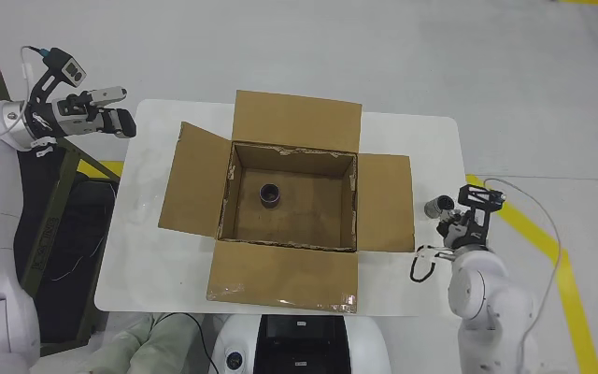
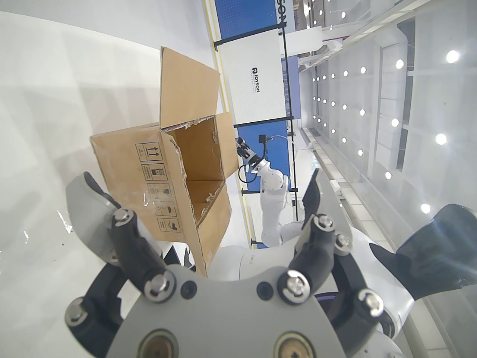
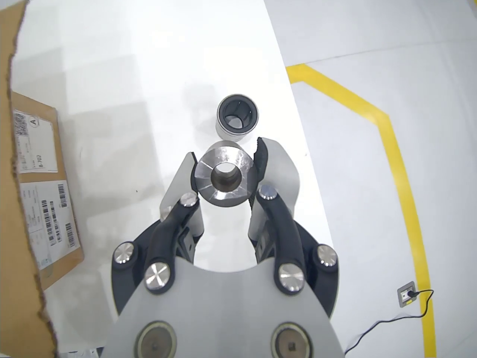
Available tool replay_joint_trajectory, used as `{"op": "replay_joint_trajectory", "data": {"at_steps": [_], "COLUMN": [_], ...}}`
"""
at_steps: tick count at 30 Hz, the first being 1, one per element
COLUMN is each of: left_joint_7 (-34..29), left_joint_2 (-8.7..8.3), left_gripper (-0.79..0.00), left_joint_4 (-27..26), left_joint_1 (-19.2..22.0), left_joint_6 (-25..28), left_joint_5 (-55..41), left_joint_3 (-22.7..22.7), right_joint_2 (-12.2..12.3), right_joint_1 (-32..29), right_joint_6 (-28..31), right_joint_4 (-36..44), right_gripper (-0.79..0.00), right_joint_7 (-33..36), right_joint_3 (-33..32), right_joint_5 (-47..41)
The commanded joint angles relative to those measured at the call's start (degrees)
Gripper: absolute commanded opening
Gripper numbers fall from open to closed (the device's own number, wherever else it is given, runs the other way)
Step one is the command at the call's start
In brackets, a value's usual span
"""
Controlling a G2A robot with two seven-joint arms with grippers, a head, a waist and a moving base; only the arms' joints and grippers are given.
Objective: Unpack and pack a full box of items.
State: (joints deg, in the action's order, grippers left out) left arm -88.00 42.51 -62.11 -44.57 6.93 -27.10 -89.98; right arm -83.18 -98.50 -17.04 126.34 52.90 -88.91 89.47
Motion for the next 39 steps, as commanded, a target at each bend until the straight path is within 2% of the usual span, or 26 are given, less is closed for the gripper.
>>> {"op": "replay_joint_trajectory", "data": {"at_steps": [1,9,14,25,39], "left_joint_7": [0.0,0.0,0.0,0.0,0.0], "left_joint_2": [0.0,0.0,0.0,0.0,0.0], "left_gripper": [0.0,0.0,0.0,0.0,0.0], "left_joint_4": [0.0,0.0,0.0,0.0,0.0], "left_joint_1": [0.0,0.0,0.0,0.0,0.0], "left_joint_6": [0.0,0.0,0.0,0.0,0.0], "left_joint_5": [0.0,0.0,0.0,0.0,0.0], "left_joint_3": [0.0,0.0,0.0,0.0,0.0], "right_joint_2": [0.0,-0.2,-0.5,-1.9,-4.2], "right_joint_1": [0.2,2.2,5.5,15.3,23.6], "right_joint_6": [-0.1,0.3,2.0,4.4,6.7], "right_joint_4": [1.5,6.4,6.8,1.7,-8.1], "right_gripper": [-0.785,-0.785,-0.785,-0.785,-0.785], "right_joint_7": [0.2,0.5,-0.4,0.6,2.9], "right_joint_3": [1.3,6.5,11.7,25.3,36.9], "right_joint_5": [2.8,10.8,12.1,14.9,13.5]}}
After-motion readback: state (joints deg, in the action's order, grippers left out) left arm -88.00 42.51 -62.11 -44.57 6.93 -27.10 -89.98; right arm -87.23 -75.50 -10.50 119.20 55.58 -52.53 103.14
